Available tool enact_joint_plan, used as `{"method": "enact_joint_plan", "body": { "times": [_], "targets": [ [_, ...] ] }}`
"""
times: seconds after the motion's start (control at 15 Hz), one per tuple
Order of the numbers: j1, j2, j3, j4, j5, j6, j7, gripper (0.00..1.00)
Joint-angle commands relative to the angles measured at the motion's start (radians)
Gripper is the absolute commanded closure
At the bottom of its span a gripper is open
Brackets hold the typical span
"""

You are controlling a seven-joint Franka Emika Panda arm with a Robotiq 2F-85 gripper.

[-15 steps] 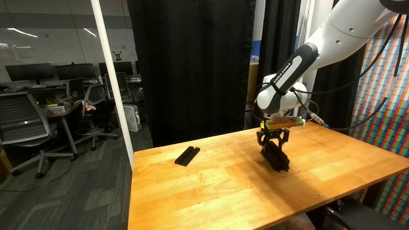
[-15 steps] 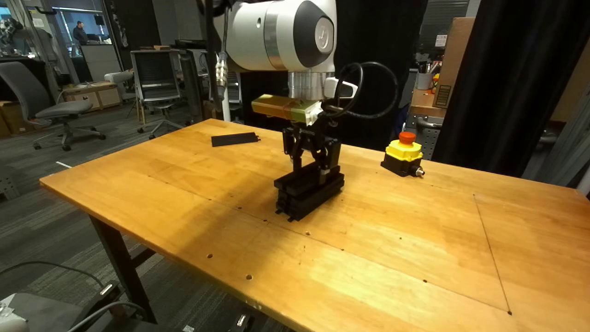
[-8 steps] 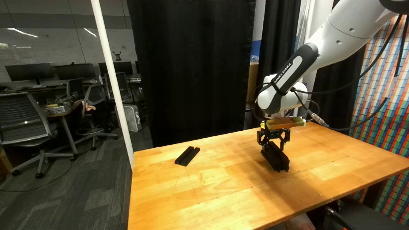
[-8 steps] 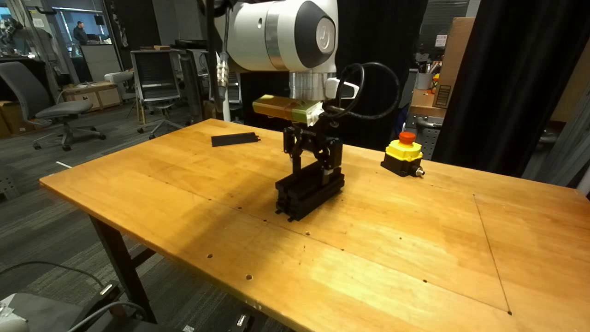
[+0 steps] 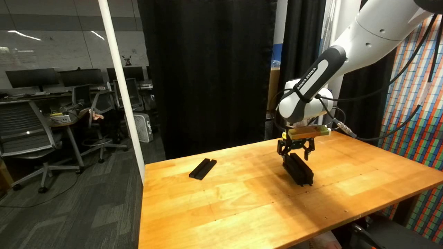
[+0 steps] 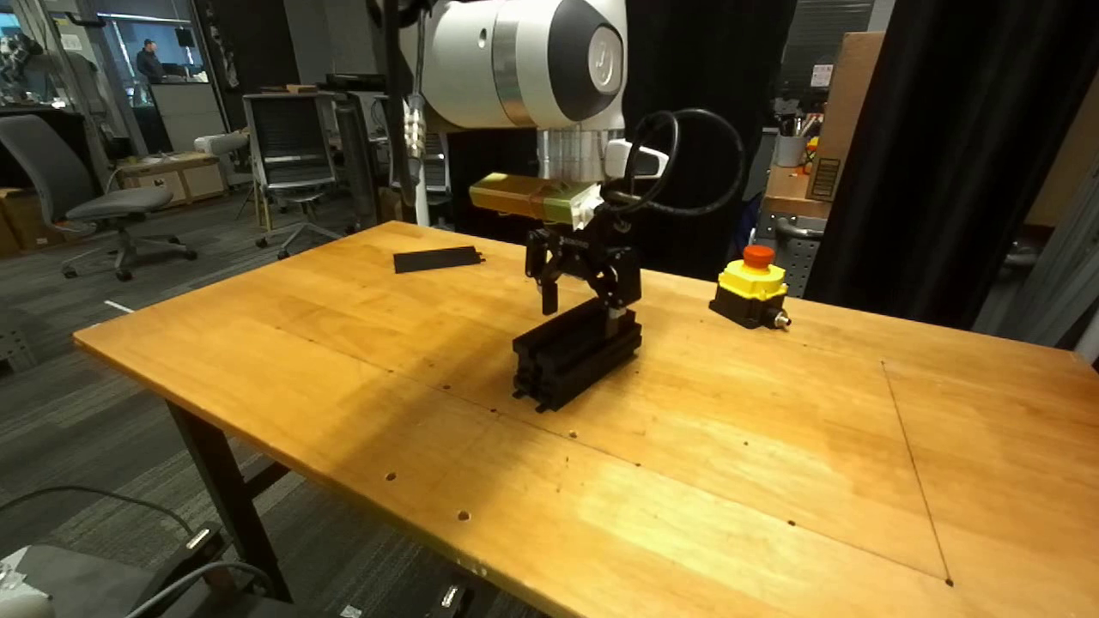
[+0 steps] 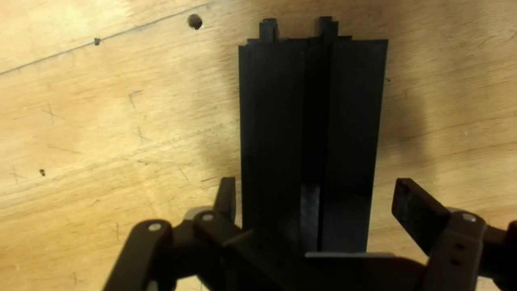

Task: Stack up the black objects on the table.

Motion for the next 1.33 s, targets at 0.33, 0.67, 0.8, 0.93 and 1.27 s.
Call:
{"method": "enact_joint_plan", "body": {
  "times": [0.33, 0.67, 0.8, 0.93, 1.27],
  "targets": [
    [0.085, -0.075, 0.054, 0.07, -0.093, -0.036, 0.089, 0.0],
    [0.125, -0.001, 0.108, 0.191, -0.031, -0.053, 0.141, 0.0],
    [0.148, 0.054, 0.125, 0.26, -0.003, -0.074, 0.204, 0.0],
    [0.176, 0.115, 0.135, 0.33, 0.025, -0.096, 0.278, 0.0],
    [0.236, 0.27, 0.139, 0.496, 0.12, -0.123, 0.488, 0.0]
  ]
}}
